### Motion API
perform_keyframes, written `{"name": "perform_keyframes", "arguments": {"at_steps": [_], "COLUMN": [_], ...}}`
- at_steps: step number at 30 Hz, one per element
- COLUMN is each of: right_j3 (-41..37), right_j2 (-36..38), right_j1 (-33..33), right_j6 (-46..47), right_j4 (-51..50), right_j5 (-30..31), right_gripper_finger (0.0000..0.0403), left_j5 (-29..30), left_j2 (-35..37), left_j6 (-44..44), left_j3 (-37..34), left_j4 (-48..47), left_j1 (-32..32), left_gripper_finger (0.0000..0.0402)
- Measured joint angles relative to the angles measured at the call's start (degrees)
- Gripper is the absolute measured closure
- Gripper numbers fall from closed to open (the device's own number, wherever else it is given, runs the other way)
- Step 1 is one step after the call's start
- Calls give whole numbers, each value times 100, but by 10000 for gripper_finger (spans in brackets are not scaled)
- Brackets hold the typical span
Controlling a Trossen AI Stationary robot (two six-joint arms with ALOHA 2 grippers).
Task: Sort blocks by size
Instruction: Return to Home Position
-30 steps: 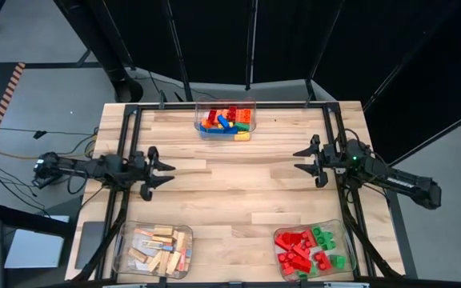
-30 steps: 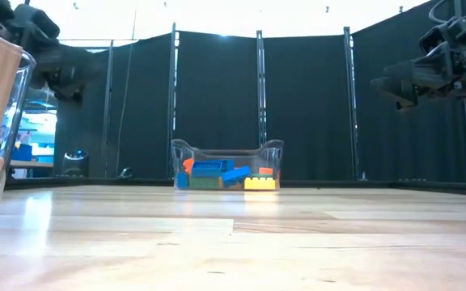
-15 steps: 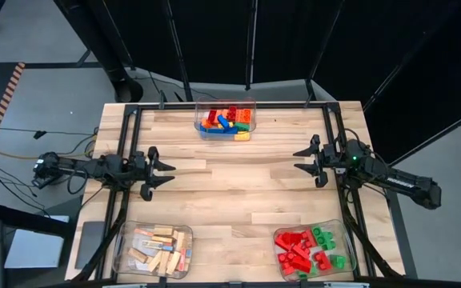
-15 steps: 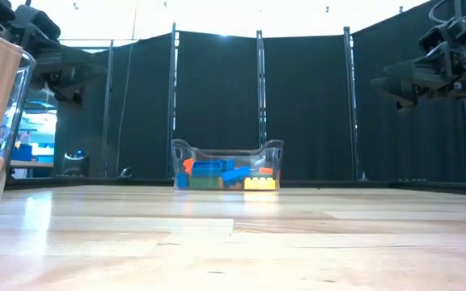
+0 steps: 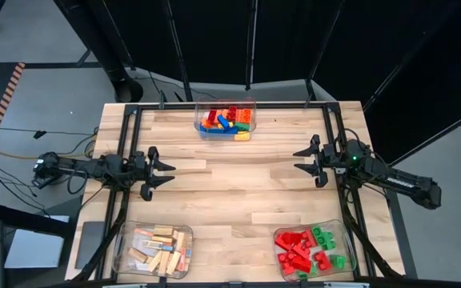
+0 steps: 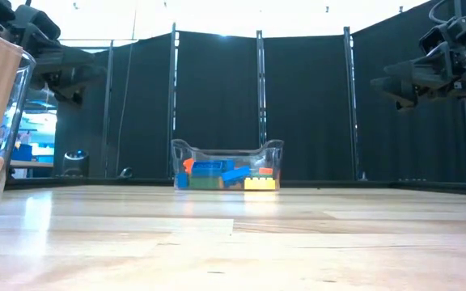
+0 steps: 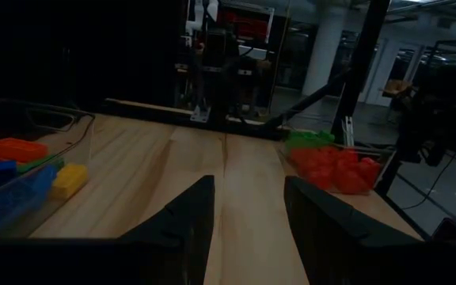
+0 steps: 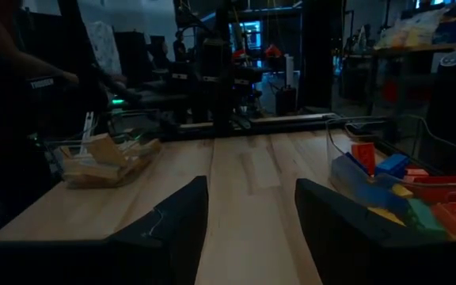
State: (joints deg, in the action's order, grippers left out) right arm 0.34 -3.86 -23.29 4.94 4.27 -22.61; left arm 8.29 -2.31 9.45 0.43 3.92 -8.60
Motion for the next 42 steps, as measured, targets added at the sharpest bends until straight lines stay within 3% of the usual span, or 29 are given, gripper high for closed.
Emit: {"name": "perform_keyframes", "arguments": {"at_steps": [42], "right_j3": [0], "right_j2": [0], "right_j1": [0], "right_j6": [1], "right_j4": [2], "right_j5": [-2], "right_gripper_finger": [199], "left_j5": [4], "left_j2": [7], "left_j6": [2], "left_j3": [-2], "left_j4": [85], "left_j1": [-105], "left_gripper_finger": [238]}}
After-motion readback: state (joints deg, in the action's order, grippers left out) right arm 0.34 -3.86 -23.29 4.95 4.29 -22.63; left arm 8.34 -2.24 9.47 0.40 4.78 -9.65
